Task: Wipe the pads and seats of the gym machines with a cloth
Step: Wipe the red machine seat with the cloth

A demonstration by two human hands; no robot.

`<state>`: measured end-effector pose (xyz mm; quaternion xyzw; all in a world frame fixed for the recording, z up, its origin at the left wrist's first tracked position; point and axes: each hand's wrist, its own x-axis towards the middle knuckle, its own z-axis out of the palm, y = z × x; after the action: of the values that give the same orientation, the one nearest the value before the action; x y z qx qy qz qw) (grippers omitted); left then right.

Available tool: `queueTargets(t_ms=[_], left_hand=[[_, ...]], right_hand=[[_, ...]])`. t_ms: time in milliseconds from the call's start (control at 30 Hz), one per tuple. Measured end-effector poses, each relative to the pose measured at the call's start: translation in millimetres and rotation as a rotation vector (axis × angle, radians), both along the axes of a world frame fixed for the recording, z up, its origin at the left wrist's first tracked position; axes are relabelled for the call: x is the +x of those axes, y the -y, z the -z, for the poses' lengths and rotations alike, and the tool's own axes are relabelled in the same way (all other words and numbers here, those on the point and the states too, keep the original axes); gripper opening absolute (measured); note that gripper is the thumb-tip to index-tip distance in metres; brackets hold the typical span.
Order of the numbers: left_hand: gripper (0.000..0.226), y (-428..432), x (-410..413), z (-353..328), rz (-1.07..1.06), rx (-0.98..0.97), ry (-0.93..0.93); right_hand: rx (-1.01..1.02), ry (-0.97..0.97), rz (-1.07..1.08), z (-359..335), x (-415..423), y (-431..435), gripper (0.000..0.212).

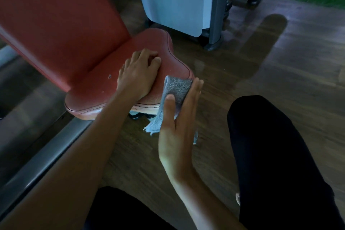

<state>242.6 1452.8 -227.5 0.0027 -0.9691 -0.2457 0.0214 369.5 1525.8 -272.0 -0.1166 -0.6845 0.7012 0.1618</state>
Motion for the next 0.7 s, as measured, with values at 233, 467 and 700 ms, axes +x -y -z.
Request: queueTargets(t_ms=[233, 467, 700], left_hand=[[0.028, -20, -17, -12, -0.120, 0.049, 0.031], [0.027, -34, -14, -8, -0.240, 0.021, 0.030], [0.030, -43, -11, -11, -0.355, -0.009, 0.039]], right_hand=[[-0.020, 0.048, -0.011, -11, -23, -21, 0.062], [-0.011, 0.075, -0.221, -12, -46, -67, 0.051], [0.075, 0.033, -0.454, -8, -49, -99, 0.057]])
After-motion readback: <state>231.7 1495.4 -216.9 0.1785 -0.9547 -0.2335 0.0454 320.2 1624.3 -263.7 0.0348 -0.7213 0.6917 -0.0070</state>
